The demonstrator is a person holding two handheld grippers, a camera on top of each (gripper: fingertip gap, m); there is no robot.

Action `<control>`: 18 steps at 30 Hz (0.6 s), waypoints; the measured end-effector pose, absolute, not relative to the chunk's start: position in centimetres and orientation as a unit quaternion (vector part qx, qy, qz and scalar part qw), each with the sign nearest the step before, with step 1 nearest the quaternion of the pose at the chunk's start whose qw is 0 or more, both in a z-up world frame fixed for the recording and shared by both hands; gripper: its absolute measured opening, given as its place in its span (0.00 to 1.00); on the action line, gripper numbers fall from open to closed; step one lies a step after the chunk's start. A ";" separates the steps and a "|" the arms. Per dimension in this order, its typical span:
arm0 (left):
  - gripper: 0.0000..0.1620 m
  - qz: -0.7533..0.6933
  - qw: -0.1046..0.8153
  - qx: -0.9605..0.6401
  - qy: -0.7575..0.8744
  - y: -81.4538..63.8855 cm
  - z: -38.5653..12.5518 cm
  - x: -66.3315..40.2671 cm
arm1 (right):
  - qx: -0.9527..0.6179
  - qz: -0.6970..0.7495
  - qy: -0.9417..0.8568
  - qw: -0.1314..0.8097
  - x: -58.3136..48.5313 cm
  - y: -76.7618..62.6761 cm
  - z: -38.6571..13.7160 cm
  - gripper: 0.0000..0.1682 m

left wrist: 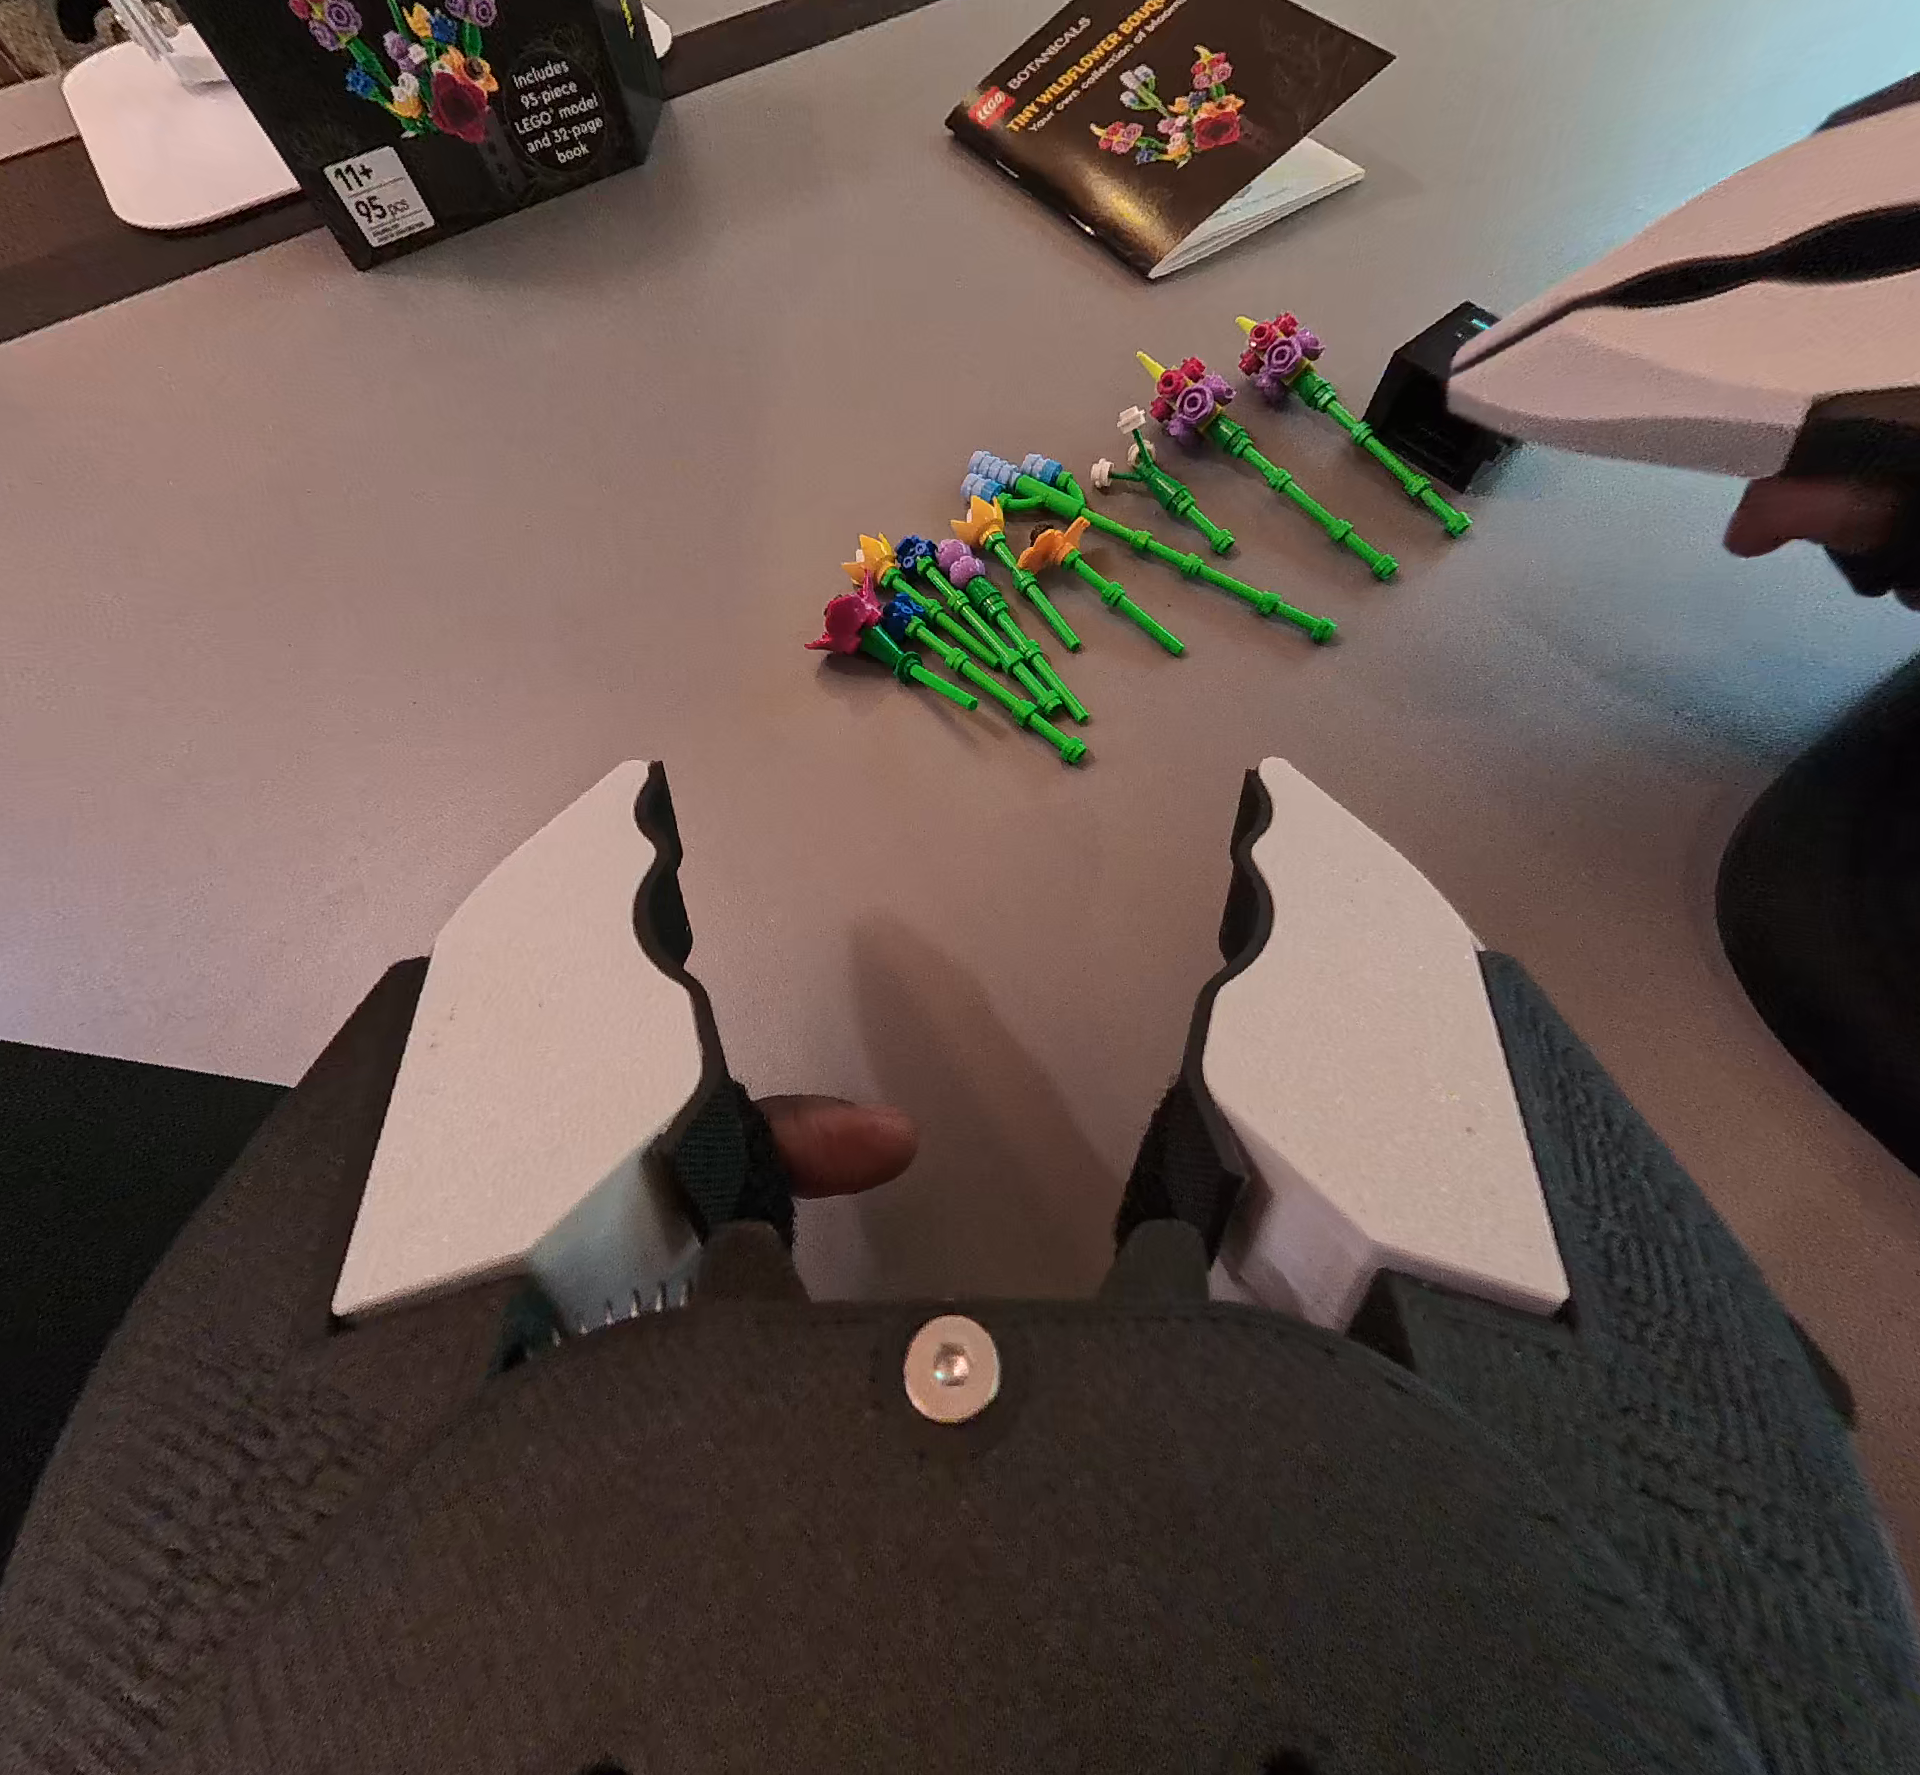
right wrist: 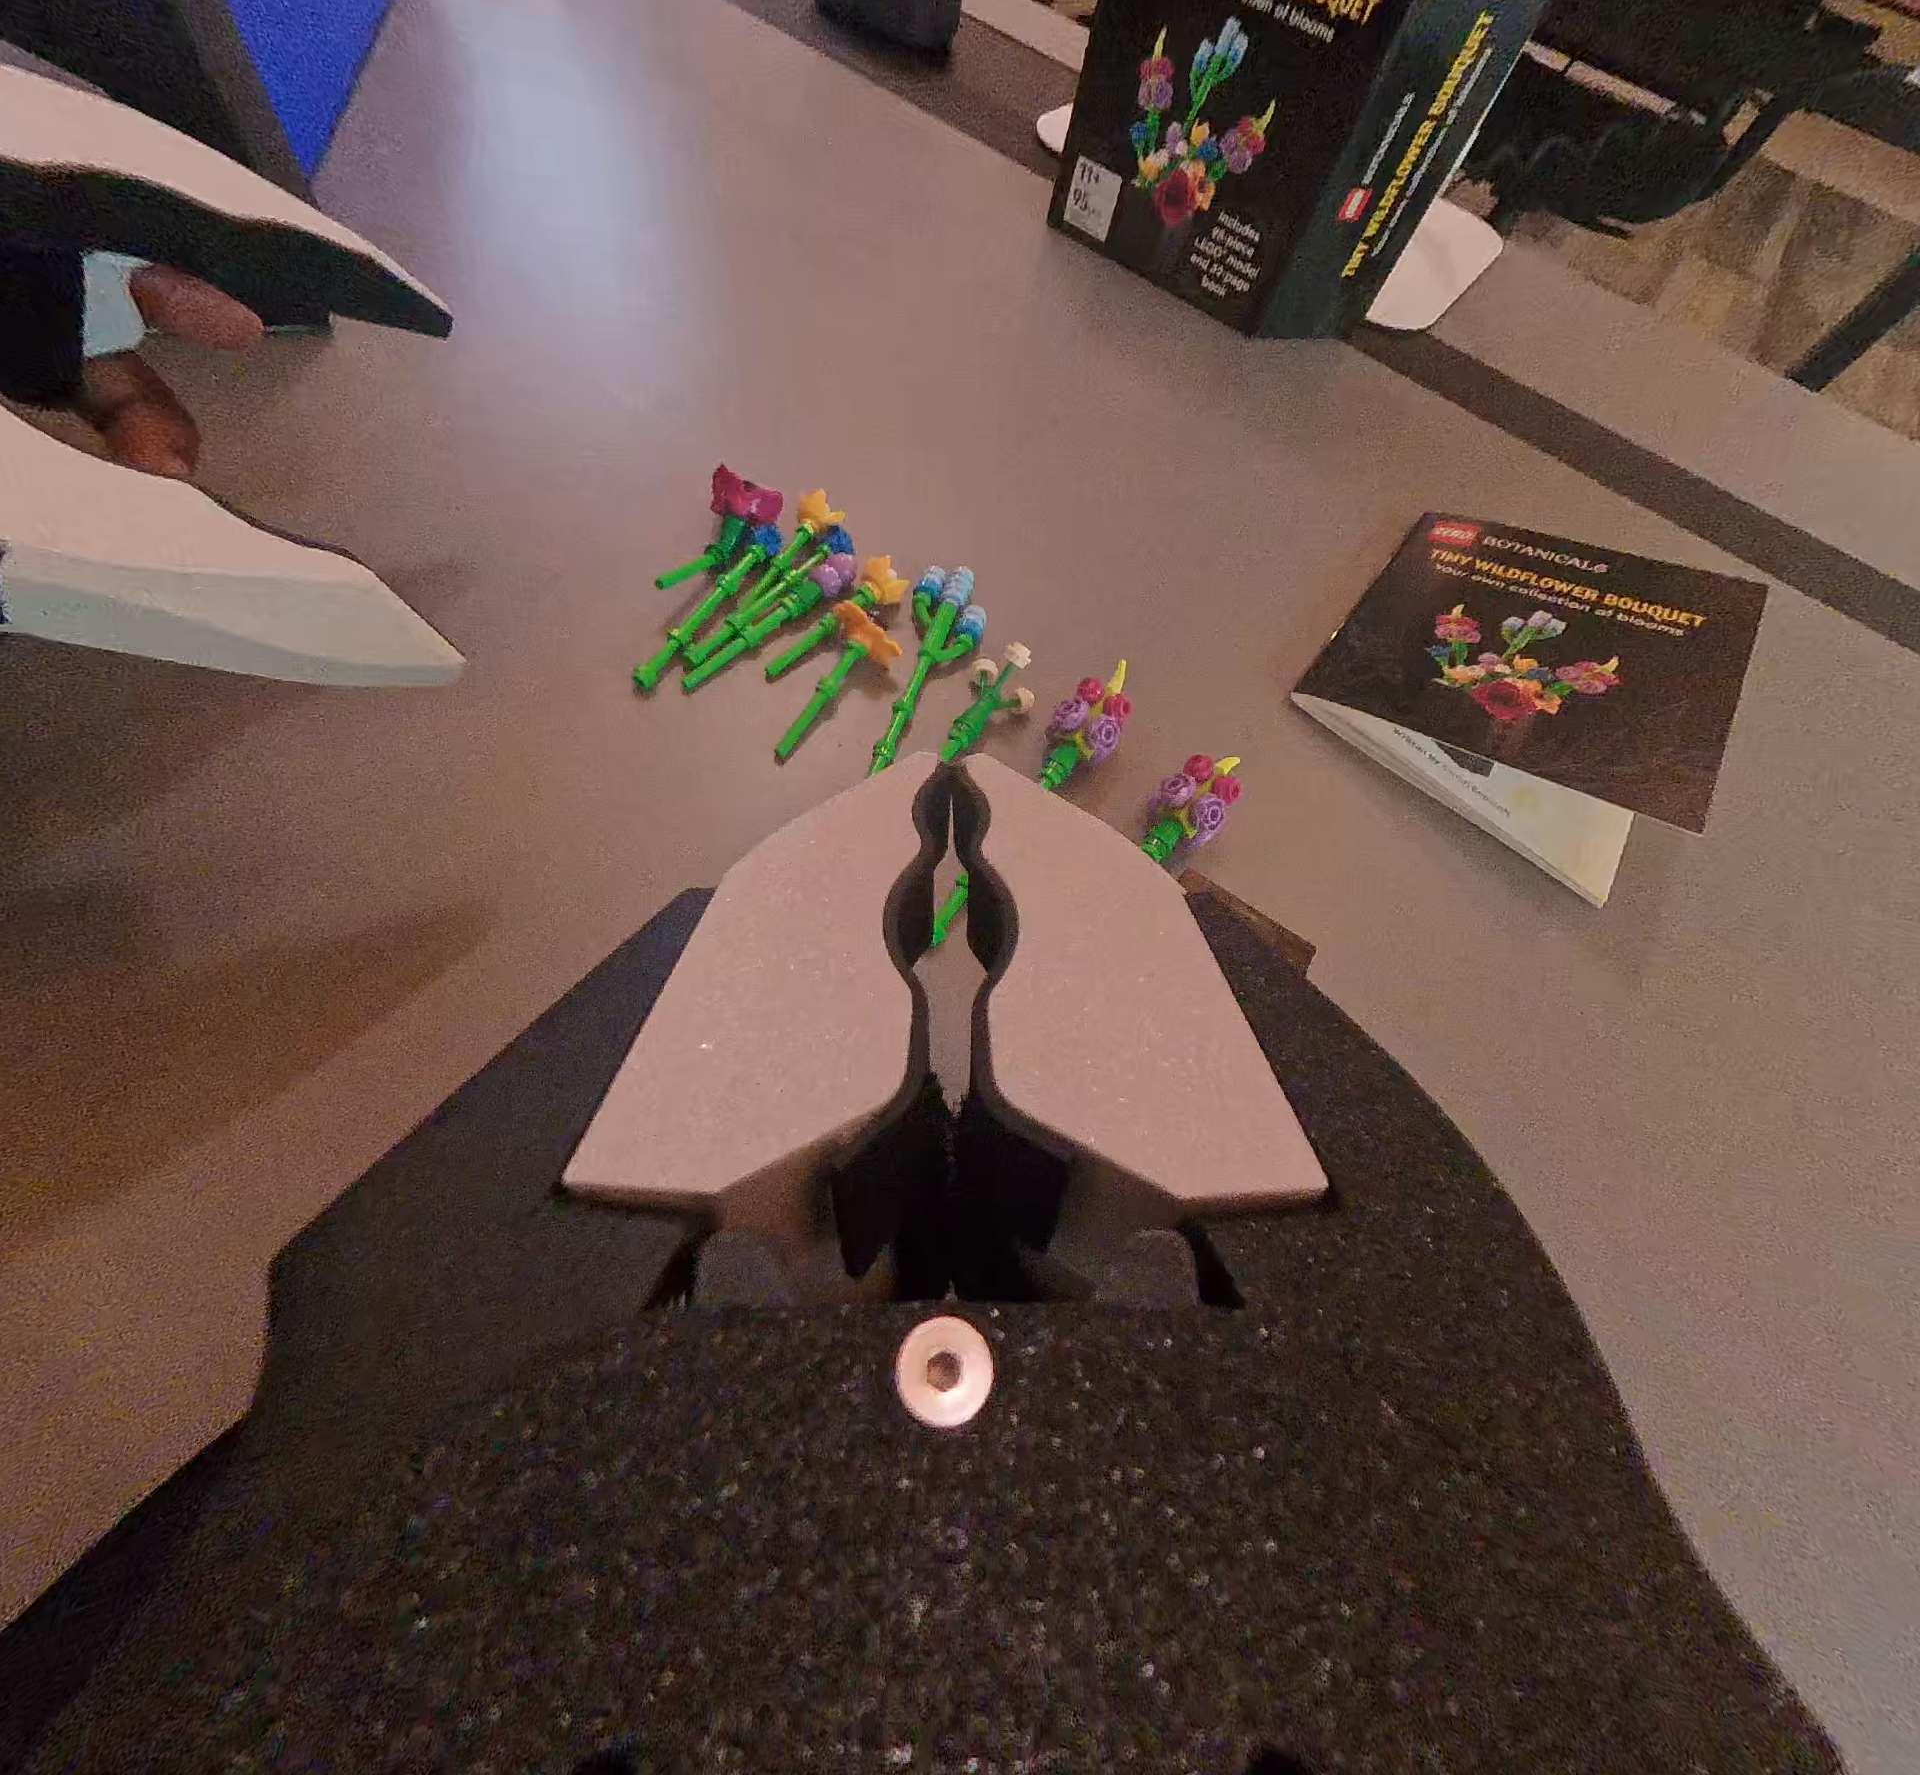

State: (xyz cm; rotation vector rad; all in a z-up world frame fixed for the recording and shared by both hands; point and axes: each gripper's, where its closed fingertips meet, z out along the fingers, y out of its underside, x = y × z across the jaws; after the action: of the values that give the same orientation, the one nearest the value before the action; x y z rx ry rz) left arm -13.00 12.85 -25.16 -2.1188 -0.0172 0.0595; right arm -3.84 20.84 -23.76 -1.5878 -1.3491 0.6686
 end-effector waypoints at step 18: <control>0.61 -0.003 0.493 -0.870 -0.024 12.8 -25.1 -13.2 | -0.641 0.375 -0.515 0.428 -7.7 16.2 -21.6 0.01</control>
State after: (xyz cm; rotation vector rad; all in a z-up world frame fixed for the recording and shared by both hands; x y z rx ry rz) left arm -13.17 12.77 -25.06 -2.1098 -0.0593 -0.0075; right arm -7.70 16.22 -21.60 -1.5994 -1.2864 0.9367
